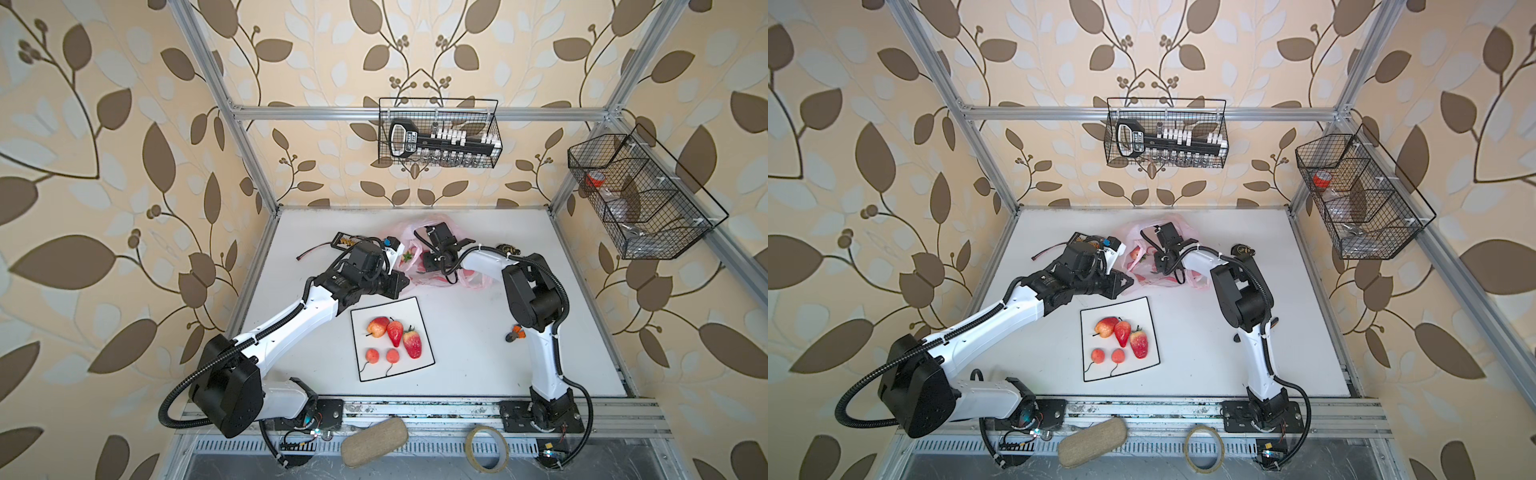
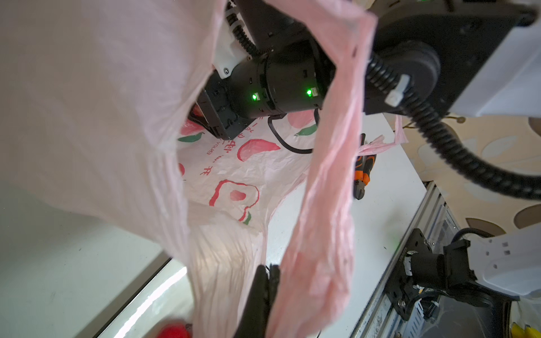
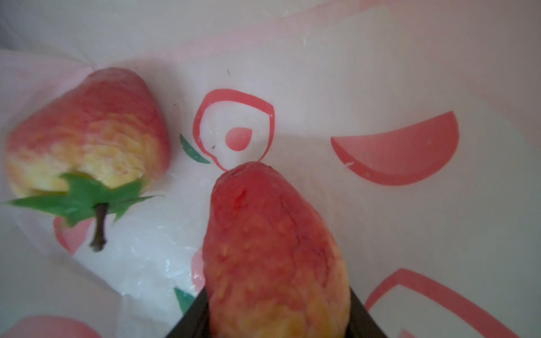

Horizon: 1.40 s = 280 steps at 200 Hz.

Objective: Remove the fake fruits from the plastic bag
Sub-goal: 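Lift the strawberry up out of the bag with the right gripper, then carry the strawberry over the white tray with the right gripper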

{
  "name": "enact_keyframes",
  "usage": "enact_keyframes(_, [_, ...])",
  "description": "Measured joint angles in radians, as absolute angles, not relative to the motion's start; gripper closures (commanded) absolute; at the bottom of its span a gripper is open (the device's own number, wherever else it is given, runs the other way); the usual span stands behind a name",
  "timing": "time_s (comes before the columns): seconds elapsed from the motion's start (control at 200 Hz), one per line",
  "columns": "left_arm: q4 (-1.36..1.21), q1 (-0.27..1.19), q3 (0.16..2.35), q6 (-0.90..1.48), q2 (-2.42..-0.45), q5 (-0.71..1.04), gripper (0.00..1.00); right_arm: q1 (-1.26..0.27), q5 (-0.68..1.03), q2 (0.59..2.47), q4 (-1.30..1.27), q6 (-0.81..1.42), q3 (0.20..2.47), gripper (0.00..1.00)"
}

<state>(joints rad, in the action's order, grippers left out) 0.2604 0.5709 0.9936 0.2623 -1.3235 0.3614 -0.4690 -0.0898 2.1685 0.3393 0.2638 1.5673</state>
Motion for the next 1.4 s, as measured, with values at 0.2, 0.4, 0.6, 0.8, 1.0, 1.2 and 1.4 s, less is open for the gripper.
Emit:
enact_keyframes(0.2, [0.260,0.571,1.003,0.262,-1.331,0.357,1.00,-0.469,-0.076,2.086,0.314,0.284,1.531,0.69])
enact_keyframes(0.4, [0.260,0.571,1.003,0.264,-1.331,0.328,1.00,-0.469,-0.054,2.020,0.298,0.287,1.489,0.69])
enact_keyframes(0.6, [0.262,0.571,1.032,0.274,-1.346,0.250,1.00,-0.469,0.009,1.938,0.305,0.292,1.409,0.69])
enact_keyframes(0.8, [0.257,0.570,1.085,0.301,-1.400,0.216,1.00,-0.471,0.068,1.879,0.312,0.389,1.345,0.69])
enact_keyframes(1.0, [0.258,0.570,1.147,0.319,-1.459,0.199,1.00,-0.497,0.088,1.879,0.311,0.444,1.293,0.69])
enact_keyframes(1.2, [0.259,0.554,1.193,0.331,-1.514,0.197,1.00,-0.513,0.097,1.785,0.305,0.409,1.221,0.68])
enact_keyframes(1.4, [0.257,0.528,1.193,0.373,-1.527,0.200,1.00,-0.520,0.132,1.580,0.258,0.320,1.117,0.68])
